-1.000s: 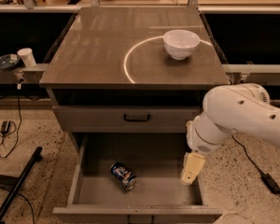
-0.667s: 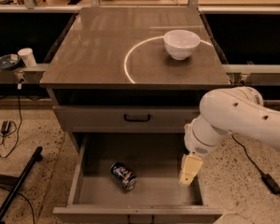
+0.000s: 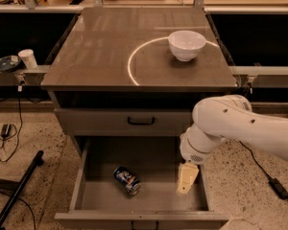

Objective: Pick pepsi can from middle drawer and place on counter

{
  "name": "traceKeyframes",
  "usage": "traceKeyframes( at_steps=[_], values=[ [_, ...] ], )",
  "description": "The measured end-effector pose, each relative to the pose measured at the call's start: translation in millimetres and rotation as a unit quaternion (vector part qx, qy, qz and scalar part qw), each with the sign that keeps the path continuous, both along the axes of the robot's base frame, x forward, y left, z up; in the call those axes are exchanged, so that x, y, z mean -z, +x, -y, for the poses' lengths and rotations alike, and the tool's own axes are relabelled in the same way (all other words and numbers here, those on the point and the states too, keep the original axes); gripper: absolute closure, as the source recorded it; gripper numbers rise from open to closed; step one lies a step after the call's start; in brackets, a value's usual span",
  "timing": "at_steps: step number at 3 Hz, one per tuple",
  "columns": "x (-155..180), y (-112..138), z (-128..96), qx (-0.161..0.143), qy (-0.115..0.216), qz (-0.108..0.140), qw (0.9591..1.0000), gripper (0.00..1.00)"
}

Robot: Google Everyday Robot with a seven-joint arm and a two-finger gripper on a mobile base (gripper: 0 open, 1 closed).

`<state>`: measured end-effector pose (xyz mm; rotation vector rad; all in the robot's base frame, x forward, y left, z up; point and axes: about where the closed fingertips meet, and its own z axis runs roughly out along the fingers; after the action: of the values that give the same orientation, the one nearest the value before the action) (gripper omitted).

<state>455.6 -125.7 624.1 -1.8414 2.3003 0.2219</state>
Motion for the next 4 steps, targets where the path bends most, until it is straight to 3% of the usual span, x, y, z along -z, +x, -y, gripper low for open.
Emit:
traceKeyframes(
  at_steps=[2,3,4],
  values=[
    [27,8,-17,-0.026,0.062,-0.034,0.9972,0.00],
    [40,11,-27,-0.047,0.116,-0.058,0.9904,0.00],
    [50,13,-34,-0.077,0.208,-0.070,0.9725,0.00]
  ],
)
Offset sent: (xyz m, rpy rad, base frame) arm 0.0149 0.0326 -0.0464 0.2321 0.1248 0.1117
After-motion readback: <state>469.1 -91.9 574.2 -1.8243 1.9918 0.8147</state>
